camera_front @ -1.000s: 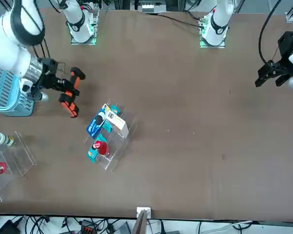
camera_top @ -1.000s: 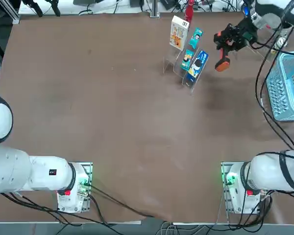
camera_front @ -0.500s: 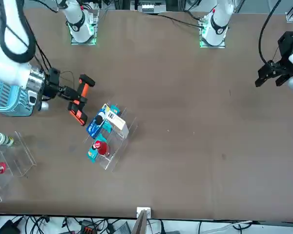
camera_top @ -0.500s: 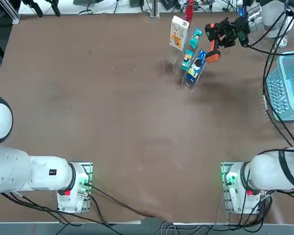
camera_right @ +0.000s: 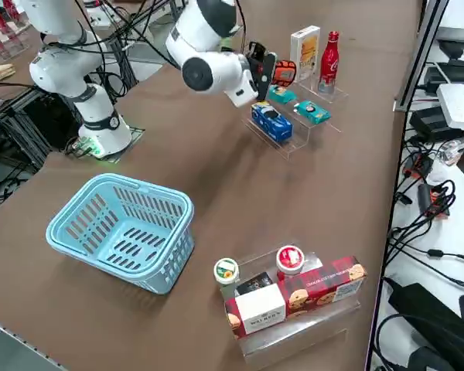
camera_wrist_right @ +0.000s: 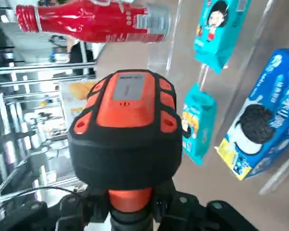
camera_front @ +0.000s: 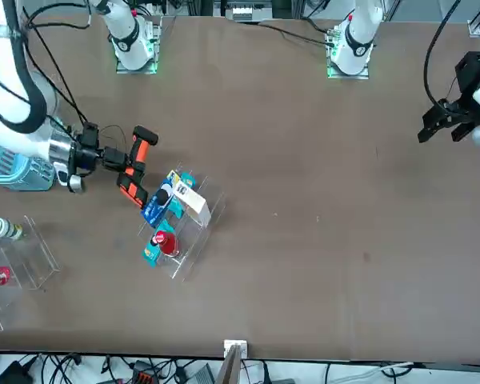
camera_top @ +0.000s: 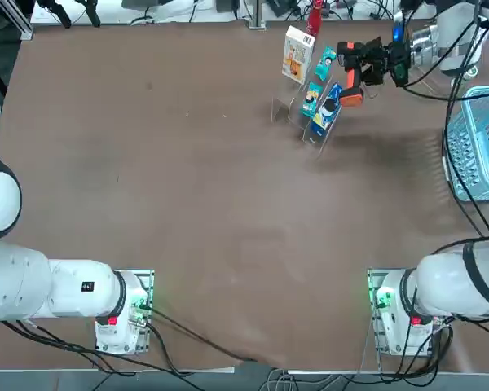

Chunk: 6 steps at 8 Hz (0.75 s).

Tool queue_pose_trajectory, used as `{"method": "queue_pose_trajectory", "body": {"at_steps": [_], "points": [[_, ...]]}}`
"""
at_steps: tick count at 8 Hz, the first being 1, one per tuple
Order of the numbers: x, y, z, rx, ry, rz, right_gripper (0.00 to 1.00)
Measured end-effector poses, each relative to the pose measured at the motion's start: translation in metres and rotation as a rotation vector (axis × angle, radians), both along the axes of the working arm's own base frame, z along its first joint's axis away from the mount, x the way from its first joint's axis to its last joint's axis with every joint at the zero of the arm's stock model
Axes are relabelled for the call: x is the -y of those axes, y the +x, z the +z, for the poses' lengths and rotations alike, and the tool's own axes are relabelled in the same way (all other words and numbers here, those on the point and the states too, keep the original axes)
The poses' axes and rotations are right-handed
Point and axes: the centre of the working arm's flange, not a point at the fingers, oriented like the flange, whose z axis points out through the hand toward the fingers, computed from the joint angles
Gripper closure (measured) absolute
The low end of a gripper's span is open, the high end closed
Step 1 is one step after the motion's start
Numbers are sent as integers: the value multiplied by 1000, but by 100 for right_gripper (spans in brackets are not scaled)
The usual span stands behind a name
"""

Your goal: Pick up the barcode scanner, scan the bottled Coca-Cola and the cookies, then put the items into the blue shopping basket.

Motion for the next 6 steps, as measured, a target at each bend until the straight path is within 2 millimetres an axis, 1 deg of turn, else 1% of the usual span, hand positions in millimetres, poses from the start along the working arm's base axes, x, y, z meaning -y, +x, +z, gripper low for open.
{"method": "queue_pose_trajectory", "body": {"at_steps": [2, 4, 5, 6], "points": [[-2, 3, -27, 39, 72, -14, 57], [-3, 5, -58, 35, 126, -52, 57], [-3, 6, -68, 27, 150, -78, 57], [-3, 7, -73, 24, 166, -94, 57]]}}
